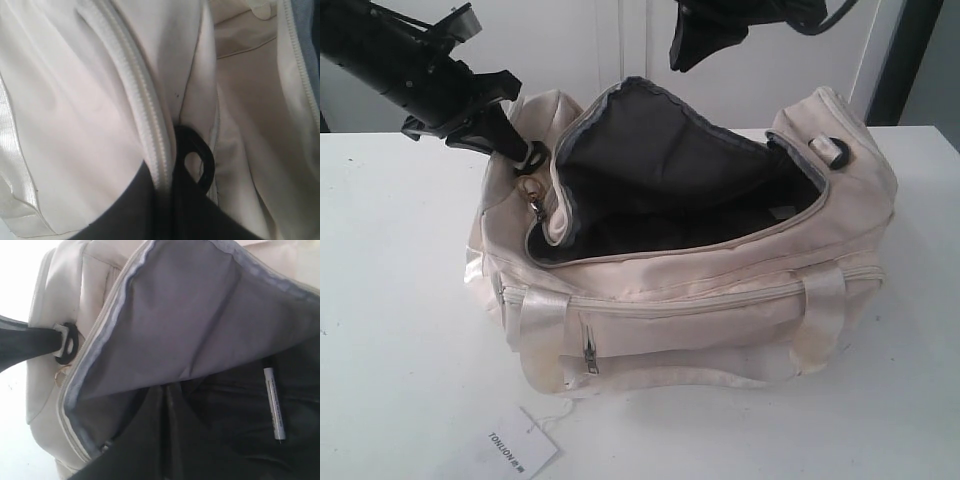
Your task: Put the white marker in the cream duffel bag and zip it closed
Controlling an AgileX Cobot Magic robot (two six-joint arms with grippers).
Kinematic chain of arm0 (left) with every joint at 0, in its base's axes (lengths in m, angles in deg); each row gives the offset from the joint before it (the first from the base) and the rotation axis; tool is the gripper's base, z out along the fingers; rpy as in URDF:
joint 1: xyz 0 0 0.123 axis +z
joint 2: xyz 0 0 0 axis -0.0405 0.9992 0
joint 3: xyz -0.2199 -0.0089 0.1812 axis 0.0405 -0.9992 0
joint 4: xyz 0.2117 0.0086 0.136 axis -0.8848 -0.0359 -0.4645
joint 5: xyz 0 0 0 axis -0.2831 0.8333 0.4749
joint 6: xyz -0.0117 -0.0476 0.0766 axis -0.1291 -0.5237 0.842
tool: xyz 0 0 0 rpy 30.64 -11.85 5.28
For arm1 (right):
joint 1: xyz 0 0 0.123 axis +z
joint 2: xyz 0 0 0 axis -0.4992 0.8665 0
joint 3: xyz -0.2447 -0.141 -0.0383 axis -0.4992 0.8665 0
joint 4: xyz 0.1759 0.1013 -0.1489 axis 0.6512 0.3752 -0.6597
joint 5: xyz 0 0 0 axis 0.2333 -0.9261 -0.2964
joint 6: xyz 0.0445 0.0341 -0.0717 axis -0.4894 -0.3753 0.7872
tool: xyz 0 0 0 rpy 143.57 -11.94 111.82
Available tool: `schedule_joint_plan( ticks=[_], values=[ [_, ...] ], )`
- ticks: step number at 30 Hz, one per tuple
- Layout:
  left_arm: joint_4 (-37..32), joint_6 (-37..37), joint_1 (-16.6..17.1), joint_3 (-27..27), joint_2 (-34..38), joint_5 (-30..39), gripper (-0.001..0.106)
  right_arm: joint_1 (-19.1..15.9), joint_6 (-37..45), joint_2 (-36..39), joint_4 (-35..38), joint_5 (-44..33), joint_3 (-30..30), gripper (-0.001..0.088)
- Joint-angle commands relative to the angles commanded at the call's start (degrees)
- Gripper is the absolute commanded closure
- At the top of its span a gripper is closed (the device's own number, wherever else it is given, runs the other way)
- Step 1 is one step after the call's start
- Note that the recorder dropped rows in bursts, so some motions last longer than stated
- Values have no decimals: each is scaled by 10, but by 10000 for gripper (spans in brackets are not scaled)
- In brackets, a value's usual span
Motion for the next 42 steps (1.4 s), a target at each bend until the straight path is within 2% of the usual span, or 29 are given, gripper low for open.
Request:
schedule_joint_plan(
  ticks=[10, 19, 26, 30, 37, 42],
  values=[
    [0, 0, 0, 0, 0, 0, 1053, 0, 0, -3, -11, 0, 0, 868],
    [0, 1, 0, 0, 0, 0, 1053, -1, 0, -3, 41, 0, 0, 868],
    [-3, 1, 0, 0, 0, 11, 1053, -52, 2, -8, 128, 10, 0, 868],
    [-3, 1, 0, 0, 0, 11, 1053, -70, 6, -19, 127, 10, 0, 868],
    [-2, 1, 0, 0, 0, 8, 1053, -57, 111, -24, 145, 85, 0, 868],
    [-2, 1, 0, 0, 0, 9, 1053, -25, 239, -14, 247, 185, 0, 868]
  ],
)
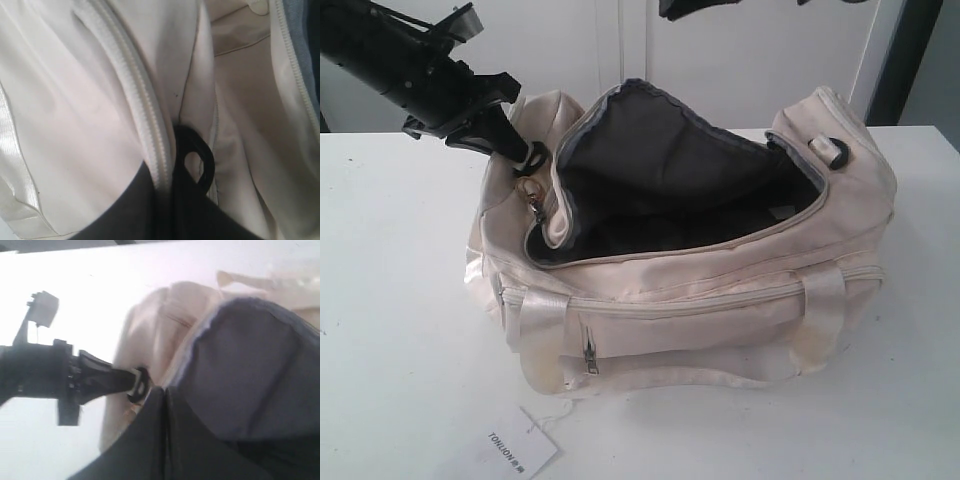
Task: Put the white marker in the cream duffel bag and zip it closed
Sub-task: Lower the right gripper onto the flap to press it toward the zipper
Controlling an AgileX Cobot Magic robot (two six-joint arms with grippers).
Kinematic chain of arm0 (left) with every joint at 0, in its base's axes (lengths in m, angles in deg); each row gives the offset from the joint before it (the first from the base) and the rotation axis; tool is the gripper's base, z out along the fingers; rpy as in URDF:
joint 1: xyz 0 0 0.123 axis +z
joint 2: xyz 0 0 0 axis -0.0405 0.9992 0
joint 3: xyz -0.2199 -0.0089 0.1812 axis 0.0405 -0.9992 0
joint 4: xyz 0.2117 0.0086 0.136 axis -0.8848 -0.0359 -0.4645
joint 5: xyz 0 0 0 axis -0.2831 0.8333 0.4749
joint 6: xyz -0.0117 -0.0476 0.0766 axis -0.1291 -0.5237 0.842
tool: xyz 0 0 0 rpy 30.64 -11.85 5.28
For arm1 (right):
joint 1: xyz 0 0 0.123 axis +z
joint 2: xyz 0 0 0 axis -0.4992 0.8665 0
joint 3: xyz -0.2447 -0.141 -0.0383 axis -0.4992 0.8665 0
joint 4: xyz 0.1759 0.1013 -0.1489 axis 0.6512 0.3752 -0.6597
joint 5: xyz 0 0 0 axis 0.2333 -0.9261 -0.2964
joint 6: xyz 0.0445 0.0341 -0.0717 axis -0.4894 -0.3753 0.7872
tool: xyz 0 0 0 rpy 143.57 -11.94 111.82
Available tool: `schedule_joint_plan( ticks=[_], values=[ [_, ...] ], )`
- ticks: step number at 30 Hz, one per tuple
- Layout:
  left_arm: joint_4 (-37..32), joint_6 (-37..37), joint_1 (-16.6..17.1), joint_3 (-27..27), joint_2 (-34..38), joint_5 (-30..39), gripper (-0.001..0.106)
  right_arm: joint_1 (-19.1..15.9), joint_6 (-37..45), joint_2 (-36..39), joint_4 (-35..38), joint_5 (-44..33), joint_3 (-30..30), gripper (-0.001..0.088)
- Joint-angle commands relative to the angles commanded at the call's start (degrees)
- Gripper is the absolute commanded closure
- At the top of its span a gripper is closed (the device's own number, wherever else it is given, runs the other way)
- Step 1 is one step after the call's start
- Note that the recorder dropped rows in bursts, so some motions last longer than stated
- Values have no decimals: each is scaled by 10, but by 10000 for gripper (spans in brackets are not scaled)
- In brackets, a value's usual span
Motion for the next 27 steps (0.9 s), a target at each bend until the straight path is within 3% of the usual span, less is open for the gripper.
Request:
schedule_joint_plan(
  ticks=[6, 12, 17, 23, 25, 27],
  values=[
    [7, 0, 0, 0, 0, 0, 1053, 44, 66, 54, 9, 55, 0, 868],
    [8, 9, 0, 0, 0, 1, 1053, 49, 75, 99, 9, 119, 0, 868],
    [15, 68, 0, 0, 0, 4, 1053, 50, 75, 132, 11, 162, 0, 868],
    [53, 204, -1, 0, 0, 16, 1053, 60, 83, 185, 3, 212, -2, 868],
    [51, 224, -1, 0, 0, 19, 1053, 60, 70, 201, -77, 185, -13, 868],
    [51, 237, -1, 0, 0, 17, 1053, 60, -19, 199, -223, 151, -20, 868]
  ],
)
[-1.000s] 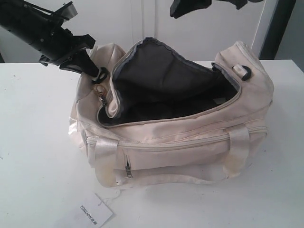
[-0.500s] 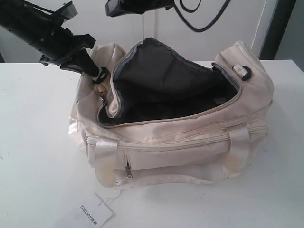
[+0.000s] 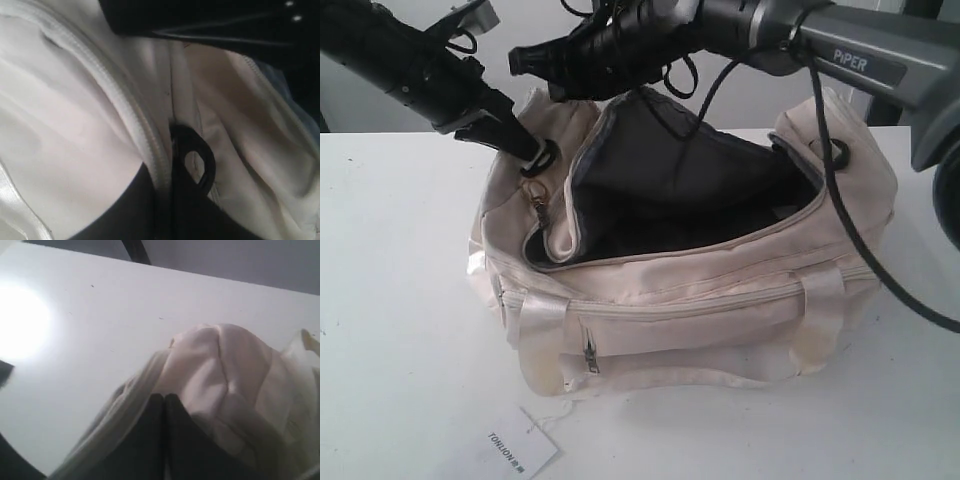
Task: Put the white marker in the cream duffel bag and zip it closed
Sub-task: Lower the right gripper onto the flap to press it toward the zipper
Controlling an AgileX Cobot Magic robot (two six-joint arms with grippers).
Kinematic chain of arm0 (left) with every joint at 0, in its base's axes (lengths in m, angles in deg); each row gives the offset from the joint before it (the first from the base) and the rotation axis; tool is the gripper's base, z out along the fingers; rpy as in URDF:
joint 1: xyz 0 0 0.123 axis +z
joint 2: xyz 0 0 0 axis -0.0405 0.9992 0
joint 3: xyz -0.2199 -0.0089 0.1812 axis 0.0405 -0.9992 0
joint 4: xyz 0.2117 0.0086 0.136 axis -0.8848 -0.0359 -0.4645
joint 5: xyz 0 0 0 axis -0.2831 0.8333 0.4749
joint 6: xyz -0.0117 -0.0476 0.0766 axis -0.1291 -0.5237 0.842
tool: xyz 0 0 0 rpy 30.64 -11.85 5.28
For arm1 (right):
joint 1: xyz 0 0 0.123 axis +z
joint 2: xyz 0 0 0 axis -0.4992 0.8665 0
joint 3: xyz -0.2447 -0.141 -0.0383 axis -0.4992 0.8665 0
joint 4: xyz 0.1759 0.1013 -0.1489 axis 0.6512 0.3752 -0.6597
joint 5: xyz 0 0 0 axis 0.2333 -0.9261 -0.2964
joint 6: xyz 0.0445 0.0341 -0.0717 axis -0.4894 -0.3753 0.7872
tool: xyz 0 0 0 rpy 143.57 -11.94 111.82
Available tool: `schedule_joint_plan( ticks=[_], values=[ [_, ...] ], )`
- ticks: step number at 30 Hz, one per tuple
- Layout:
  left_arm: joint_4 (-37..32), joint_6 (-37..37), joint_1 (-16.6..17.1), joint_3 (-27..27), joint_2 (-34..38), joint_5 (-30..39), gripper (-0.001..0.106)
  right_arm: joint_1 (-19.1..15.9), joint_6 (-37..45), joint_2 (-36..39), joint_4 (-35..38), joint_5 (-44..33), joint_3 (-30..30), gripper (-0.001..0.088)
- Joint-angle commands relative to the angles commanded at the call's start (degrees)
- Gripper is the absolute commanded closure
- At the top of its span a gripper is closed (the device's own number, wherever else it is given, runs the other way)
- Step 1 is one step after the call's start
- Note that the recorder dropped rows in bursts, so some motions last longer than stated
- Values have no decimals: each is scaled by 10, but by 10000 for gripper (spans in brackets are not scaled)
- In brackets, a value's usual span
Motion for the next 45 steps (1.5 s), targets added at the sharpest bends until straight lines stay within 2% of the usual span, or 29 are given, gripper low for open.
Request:
schedule_joint_plan(
  ticks=[2, 4, 8, 13, 18, 22, 25, 27, 33, 37, 43, 45],
  values=[
    [-1, 2, 0, 0, 0, -7, 1053, -1, -38, -1, -72, -52, -5, 868],
    [-1, 2, 0, 0, 0, -9, 1053, -2, -62, -1, -107, -118, -5, 868],
    [-4, 2, 0, 0, 0, -15, 1053, -2, -62, -6, -120, -247, -5, 868],
    [-4, 2, 0, 0, 0, -21, 1053, -2, -62, -35, -120, -336, -6, 868],
    [-4, 2, 0, 0, 0, -26, 1053, -2, -73, -90, -120, -320, -9, 868],
    [-4, 2, 0, 0, 0, -27, 1053, -2, -157, -113, -116, -242, -12, 868],
    [-4, 2, 0, 0, 0, -29, 1053, -2, -207, -105, -94, -227, -12, 861],
    [-4, 2, 0, 0, 0, -29, 1053, -2, -223, -89, -74, -224, -12, 808],
    [-4, 2, 0, 0, 0, -26, 1053, -1, -270, -53, -7, -195, -12, 536],
    [-4, 2, 0, 0, 0, -26, 1053, 0, -297, -39, 11, -185, -12, 448],
    [-4, 2, 0, 0, 0, -27, 1053, 1, -297, -27, 15, -188, -12, 437],
    [-4, 2, 0, 0, 0, -29, 1053, 1, -297, -27, 16, -195, -12, 492]
  ],
)
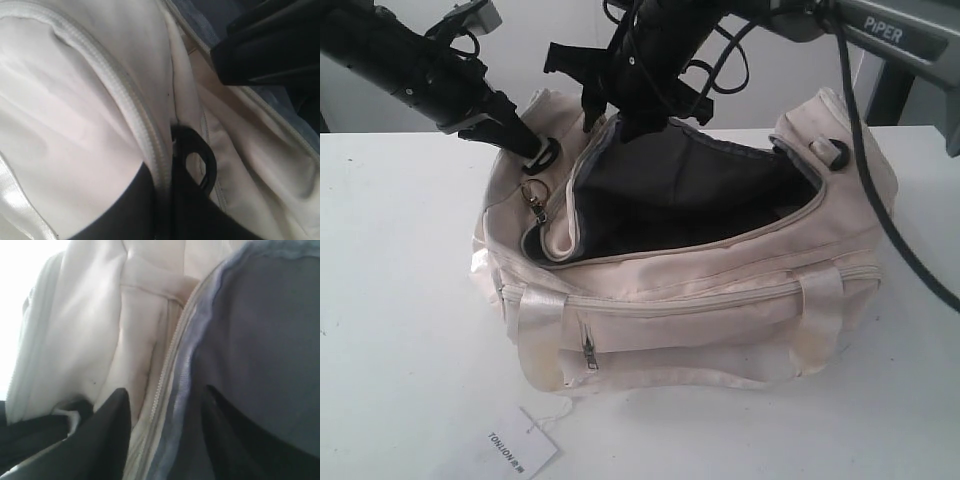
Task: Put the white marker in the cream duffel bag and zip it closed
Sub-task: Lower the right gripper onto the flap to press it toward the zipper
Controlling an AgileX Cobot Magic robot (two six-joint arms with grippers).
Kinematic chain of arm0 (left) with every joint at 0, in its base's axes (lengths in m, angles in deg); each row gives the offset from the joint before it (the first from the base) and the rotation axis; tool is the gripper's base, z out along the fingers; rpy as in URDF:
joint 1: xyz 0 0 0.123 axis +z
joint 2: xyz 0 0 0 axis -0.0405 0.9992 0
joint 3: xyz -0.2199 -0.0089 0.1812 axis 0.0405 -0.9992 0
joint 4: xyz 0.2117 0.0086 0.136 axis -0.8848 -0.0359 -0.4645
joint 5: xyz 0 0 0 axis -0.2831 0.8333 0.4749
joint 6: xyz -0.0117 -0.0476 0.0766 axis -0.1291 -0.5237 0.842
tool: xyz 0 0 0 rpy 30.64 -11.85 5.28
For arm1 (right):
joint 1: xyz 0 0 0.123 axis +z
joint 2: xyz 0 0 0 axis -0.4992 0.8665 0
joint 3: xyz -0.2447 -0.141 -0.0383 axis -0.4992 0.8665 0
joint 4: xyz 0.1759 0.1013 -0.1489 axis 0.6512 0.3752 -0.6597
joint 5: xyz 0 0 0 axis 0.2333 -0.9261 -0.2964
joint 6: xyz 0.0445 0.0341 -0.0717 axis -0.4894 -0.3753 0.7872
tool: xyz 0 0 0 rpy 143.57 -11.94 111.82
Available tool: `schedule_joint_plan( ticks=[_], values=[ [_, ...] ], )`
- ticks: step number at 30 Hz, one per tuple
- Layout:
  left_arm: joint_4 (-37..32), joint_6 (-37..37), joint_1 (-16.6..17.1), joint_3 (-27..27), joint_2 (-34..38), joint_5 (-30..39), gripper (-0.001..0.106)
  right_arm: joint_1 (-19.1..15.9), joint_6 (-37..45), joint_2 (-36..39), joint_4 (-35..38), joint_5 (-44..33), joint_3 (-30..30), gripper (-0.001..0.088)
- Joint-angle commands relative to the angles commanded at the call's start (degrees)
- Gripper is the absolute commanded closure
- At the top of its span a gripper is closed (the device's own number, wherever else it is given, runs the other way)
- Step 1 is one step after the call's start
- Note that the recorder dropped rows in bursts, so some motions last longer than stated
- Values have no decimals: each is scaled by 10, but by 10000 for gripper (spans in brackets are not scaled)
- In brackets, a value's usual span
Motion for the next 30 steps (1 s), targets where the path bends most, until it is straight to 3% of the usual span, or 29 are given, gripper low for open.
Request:
schedule_joint_plan(
  ticks=[5, 16, 21, 26, 30],
  values=[
    [0, 0, 0, 0, 0, -1, 1053, 0, 0, -5, 1, -22, 0, 859],
    [0, -8, 0, 0, 1, -16, 1053, 2, -3, -70, -17, -74, 0, 868],
    [-4, -65, 0, 0, 1, -33, 1053, 18, -14, -94, -45, -136, 2, 868],
    [-28, -112, 0, 0, 1, -41, 1053, 37, -27, -104, -100, -141, 2, 868],
    [-71, -164, 1, 0, 1, -42, 1053, 49, -27, -118, -102, -141, 27, 868]
  ],
)
